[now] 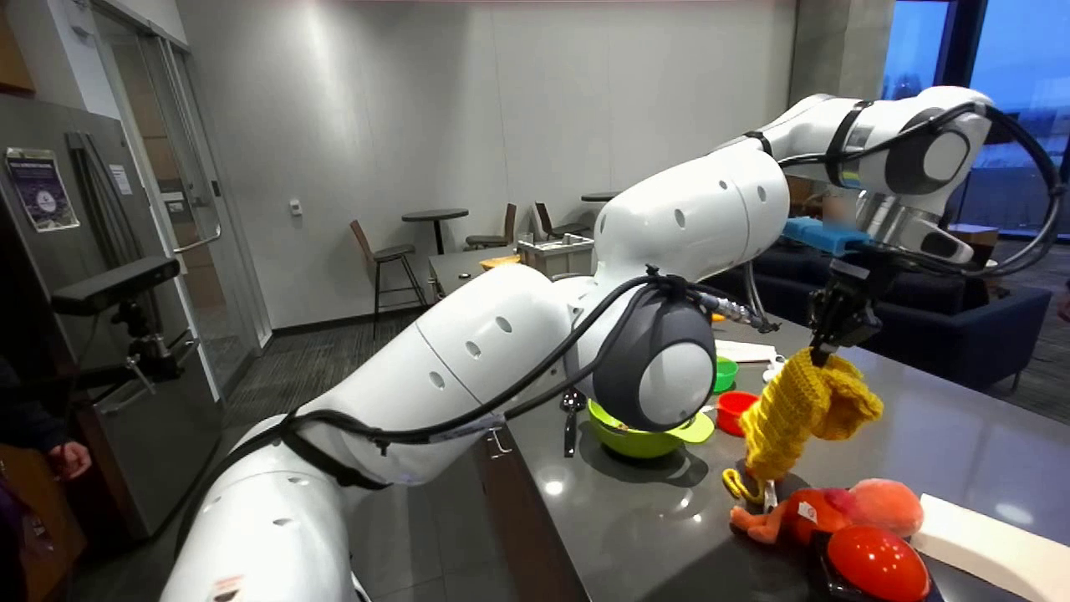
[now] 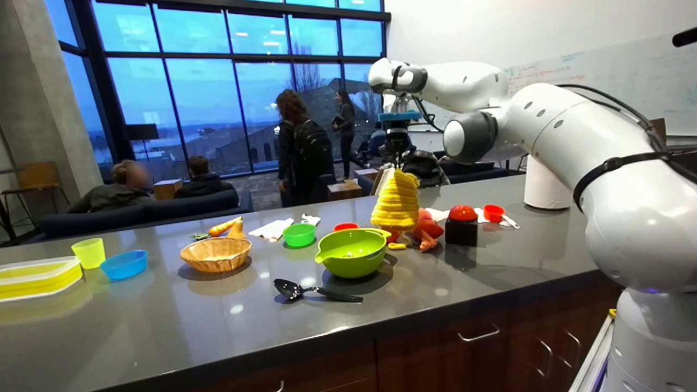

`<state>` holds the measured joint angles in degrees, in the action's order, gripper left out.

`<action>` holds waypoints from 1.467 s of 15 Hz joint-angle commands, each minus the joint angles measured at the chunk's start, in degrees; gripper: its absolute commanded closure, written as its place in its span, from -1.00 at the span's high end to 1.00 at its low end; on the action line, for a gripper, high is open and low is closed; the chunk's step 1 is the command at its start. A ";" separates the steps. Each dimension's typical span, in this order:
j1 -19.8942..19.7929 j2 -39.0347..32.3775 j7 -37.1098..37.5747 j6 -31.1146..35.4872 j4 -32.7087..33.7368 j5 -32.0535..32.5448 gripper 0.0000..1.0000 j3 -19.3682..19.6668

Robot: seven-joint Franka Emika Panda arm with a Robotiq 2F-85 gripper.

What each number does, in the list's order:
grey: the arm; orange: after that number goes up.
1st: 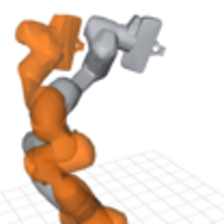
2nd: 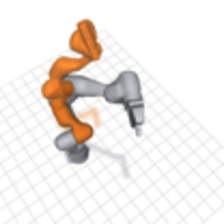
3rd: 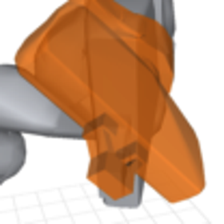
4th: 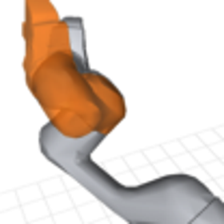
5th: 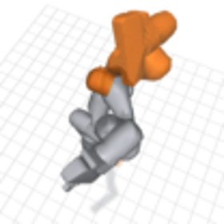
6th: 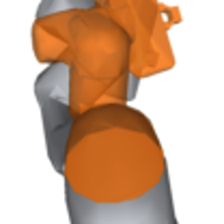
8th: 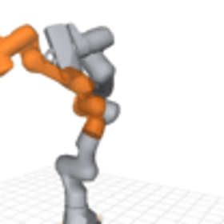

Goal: Move the yellow cloth and plush toy backwards then lift up the yellow cloth and set it back down on the counter.

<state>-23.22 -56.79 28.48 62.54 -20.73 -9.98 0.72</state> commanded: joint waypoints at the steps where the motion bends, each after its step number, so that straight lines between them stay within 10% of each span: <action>1: 1.93 4.67 9.63 -3.95 -2.54 1.43 -0.97 2.57; 13: 3.61 9.88 44.79 -17.44 0.42 -3.70 -0.97 1.72; 22: 3.78 11.09 70.05 -15.82 0.02 -10.65 -0.97 1.56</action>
<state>-19.57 -46.72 92.09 46.80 -20.71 -18.85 2.32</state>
